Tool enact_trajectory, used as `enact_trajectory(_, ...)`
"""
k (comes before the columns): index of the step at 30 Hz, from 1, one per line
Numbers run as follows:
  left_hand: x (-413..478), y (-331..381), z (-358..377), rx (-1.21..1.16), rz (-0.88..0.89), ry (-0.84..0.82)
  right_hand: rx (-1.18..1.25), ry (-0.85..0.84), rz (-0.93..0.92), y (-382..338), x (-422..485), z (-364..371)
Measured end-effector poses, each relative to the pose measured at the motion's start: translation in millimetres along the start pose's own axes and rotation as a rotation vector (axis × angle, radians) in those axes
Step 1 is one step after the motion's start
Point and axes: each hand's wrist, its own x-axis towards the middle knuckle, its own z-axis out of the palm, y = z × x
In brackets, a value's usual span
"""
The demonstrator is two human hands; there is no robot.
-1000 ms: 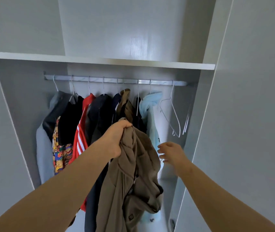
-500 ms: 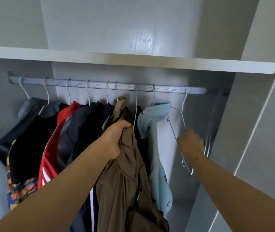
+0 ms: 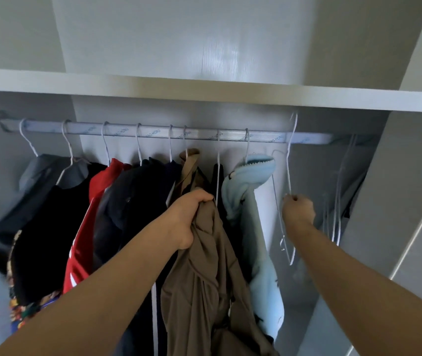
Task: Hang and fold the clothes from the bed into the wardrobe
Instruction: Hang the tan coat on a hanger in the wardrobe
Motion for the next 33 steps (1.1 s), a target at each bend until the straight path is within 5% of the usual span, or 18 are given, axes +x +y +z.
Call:
enact_trajectory(18,-89,-31,-28,0.005,-0.031,-0.117,0.093,0.044,-0.036,44,-157,-56)
enact_trajectory(33,-209,-107,-21,0.096,-0.006,0.034,0.181,-0.188,-0.052,109,-258,-172)
